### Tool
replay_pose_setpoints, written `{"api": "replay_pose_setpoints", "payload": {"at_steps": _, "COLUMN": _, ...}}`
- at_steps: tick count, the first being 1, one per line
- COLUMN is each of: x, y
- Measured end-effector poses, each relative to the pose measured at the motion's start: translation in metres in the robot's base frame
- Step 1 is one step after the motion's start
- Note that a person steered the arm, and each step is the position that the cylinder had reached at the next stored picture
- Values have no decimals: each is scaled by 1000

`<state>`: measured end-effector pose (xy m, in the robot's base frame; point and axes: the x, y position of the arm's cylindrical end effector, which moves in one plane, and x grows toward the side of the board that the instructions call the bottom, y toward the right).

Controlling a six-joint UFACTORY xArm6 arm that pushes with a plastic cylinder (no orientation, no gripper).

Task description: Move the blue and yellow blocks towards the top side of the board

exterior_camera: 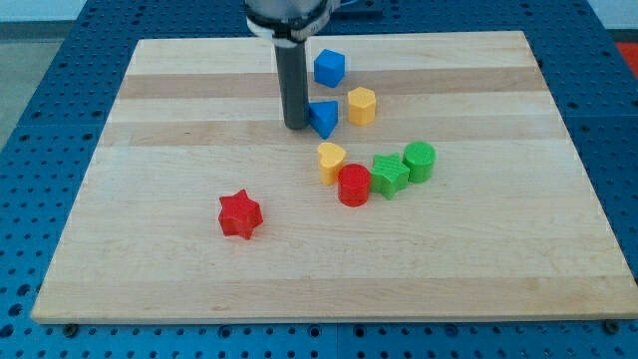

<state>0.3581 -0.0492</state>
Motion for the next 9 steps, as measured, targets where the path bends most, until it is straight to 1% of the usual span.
{"api": "replay_pose_setpoints", "payload": {"at_steps": 1, "x": 8, "y": -11}}
{"api": "replay_pose_setpoints", "payload": {"at_steps": 2, "x": 76, "y": -22}}
{"api": "replay_pose_setpoints", "payload": {"at_steps": 3, "x": 147, "y": -11}}
{"api": "replay_pose_setpoints", "payload": {"at_steps": 4, "x": 136, "y": 38}}
{"api": "replay_pose_setpoints", "payload": {"at_steps": 6, "x": 130, "y": 47}}
{"api": "replay_pose_setpoints", "payload": {"at_steps": 7, "x": 97, "y": 47}}
{"api": "replay_pose_setpoints", "payload": {"at_steps": 9, "x": 11, "y": 47}}
